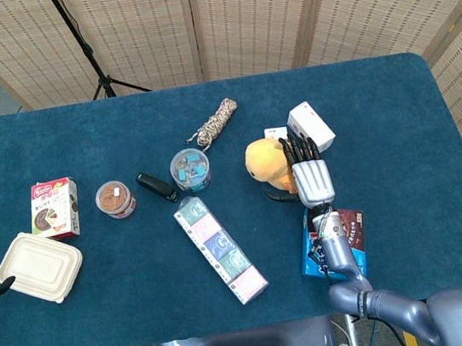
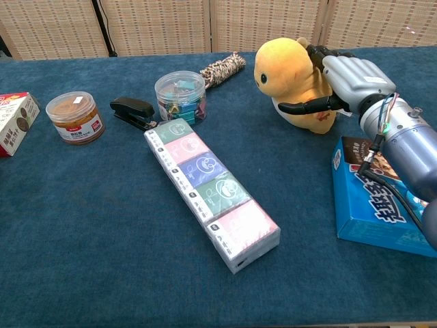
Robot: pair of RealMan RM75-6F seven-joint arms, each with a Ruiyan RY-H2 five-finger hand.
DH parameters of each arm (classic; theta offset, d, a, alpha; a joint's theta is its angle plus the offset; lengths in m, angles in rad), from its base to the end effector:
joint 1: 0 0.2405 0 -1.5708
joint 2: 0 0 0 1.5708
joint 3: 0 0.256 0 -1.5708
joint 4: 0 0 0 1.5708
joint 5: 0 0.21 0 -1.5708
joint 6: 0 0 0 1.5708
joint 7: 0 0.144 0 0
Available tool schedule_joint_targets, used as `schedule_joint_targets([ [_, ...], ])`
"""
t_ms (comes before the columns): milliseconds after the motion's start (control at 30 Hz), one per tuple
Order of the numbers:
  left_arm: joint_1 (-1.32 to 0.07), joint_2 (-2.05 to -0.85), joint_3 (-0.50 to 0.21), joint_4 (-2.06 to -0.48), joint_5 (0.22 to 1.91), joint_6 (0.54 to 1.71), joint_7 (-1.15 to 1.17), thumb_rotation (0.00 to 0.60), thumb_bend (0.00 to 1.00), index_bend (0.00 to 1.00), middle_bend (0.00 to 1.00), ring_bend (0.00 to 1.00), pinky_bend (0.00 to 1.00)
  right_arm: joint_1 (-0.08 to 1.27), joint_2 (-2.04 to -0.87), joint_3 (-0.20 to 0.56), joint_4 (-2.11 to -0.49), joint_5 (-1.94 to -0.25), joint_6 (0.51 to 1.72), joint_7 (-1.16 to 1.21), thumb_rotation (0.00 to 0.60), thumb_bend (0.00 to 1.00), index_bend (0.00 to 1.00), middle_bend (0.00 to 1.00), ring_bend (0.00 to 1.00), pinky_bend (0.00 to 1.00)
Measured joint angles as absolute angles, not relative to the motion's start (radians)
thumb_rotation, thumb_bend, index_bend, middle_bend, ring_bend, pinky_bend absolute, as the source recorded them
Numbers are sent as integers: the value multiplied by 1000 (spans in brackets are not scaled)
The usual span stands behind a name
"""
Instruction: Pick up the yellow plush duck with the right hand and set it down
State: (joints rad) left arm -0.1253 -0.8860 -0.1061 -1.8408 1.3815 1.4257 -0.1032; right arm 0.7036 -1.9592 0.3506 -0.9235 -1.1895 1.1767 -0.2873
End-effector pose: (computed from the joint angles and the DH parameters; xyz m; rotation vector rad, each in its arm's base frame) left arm -0.2828 0.2004 0.2145 -1.2893 -1.0015 -0.9737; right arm -0.1690 -0.3773 -0.0508 1.4408 -0.8514 1.0232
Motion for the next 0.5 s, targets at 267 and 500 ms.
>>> schedule_joint_targets([
  [267, -126, -886, -106, -1842, 1381, 1425, -103, 600, 0, 0, 0, 0, 0, 694, -1941, 355, -957, -1182, 1184, -289, 200, 0, 0, 0, 0, 0],
  [500, -127, -886, -106, -1842, 1381, 1422, -102, 600, 0, 0, 0, 0, 0, 698, -1932, 344, -1017, -1212, 1209, -296, 200, 0, 0, 0, 0, 0],
])
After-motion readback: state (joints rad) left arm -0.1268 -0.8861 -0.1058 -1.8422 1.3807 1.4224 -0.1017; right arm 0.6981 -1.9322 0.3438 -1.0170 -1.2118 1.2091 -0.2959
